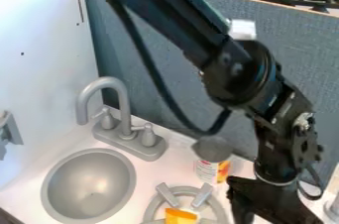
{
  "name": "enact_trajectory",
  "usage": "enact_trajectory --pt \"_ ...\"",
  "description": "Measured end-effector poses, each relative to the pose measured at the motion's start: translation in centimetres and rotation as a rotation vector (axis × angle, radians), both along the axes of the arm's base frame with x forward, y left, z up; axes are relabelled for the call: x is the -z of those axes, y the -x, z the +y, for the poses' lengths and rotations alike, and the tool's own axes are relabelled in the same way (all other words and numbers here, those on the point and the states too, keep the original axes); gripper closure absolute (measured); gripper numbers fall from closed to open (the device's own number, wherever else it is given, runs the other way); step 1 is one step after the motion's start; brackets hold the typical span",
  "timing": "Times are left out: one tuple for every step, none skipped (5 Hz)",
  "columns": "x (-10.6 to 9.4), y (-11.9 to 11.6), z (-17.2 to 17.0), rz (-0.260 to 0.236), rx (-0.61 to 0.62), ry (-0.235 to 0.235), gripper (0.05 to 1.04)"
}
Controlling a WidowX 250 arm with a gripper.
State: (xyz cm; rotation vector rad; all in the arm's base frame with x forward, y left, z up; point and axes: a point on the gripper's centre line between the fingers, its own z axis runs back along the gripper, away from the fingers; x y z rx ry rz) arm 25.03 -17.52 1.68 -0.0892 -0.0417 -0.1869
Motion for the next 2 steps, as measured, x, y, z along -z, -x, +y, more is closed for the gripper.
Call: enact_trajectory --pt "-1.3 3.6 3.3 0.066 -0.001 -0.101 0.083" --pt "-1.2 7.0 6.8 0.113 -0.039 -0.073 0.083"
